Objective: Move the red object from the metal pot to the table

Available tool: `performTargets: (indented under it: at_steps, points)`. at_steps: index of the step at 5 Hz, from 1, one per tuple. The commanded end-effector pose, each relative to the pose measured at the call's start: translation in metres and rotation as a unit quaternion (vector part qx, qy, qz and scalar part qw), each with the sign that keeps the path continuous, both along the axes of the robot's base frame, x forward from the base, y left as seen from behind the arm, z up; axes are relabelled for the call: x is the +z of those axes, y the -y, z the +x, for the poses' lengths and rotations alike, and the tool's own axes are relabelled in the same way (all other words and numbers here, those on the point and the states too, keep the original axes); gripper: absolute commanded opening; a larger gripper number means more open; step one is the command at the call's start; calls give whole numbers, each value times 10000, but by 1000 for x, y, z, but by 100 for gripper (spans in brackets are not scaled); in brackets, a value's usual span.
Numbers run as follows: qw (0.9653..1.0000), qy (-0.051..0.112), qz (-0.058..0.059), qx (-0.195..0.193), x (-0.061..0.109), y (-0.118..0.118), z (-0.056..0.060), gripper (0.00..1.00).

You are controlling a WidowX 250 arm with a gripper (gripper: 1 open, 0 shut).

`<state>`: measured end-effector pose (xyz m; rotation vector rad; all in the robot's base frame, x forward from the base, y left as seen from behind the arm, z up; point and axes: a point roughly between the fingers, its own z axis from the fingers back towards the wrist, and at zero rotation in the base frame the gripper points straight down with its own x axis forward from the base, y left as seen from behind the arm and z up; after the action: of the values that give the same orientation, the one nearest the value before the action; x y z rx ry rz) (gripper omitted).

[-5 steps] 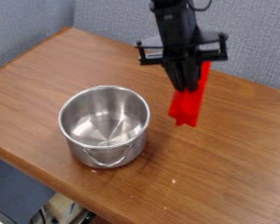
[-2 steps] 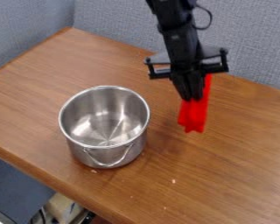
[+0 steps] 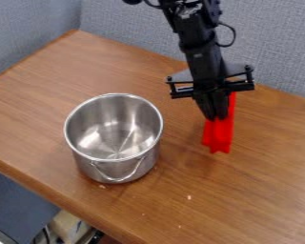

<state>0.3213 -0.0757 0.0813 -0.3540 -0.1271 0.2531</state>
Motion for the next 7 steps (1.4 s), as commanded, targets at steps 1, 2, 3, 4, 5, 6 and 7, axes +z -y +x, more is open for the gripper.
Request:
performTargets:
  at_steps: [1,2,3,4,5,6,7]
  points:
    - [9999,105,-38,-8,6,2,4,100]
    - [9999,93,-33,-34,7,3,5,100]
    - [10000,51,29,-19,2,3,6,0]
    - [10000,49,72,-2,0,2,7,0]
    - [9999,94,38,-5,10,1,7,0]
    - [9998,182,-44,-5,24,0,8,0]
    - [9994,287,-208,1,43,-1,9,0]
